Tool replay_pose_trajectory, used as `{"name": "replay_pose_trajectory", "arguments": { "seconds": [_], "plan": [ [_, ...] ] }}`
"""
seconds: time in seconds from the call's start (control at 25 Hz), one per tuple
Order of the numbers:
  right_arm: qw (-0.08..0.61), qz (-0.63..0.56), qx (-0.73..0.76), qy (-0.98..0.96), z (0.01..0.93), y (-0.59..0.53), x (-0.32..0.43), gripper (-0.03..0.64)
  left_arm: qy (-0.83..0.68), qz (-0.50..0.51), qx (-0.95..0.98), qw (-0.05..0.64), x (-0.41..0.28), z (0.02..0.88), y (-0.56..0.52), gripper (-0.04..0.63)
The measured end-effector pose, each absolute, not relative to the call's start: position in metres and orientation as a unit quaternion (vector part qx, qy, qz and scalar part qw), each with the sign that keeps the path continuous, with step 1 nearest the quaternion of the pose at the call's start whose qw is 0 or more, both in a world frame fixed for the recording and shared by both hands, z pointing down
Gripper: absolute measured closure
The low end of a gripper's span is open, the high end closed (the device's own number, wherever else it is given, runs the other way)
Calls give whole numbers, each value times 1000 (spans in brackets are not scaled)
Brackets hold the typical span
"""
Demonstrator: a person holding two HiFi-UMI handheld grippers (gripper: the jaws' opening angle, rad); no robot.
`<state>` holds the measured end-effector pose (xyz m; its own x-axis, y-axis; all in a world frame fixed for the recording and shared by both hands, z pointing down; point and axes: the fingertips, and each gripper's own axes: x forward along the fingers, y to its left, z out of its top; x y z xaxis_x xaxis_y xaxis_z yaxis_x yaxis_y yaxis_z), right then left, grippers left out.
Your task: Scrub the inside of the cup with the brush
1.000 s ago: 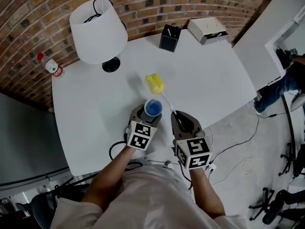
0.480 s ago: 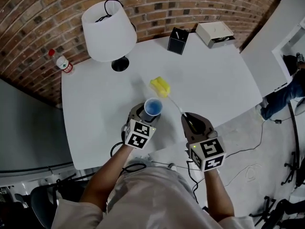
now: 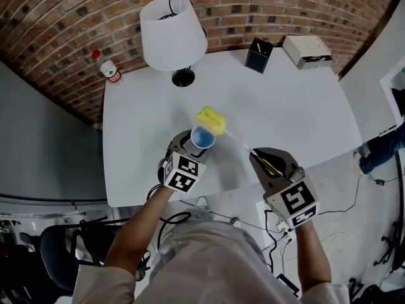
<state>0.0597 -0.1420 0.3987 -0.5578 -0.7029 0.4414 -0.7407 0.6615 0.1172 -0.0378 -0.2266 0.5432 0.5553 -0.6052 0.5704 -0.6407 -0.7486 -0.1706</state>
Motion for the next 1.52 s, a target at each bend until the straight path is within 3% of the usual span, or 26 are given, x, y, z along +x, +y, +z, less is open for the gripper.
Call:
{"name": "replay_pose_trajectory", "arguments": {
  "seconds": [0.64,0.92,1.24,1.52],
  "plan": [
    [351,-91,220,-906,390,-122,26,591,-373,389,841,-53,-90,527,-210,307],
    [418,-184,152,-877,386,-108,23,591,-349,431,824,-120,-89,525,-197,307],
    [478,-278,106,-827,395,-99,23,591,-347,445,813,-145,-79,520,-187,307],
    [510,-266,113,-810,404,-99,20,591,-352,467,795,-163,-80,520,-181,307]
  ]
}}
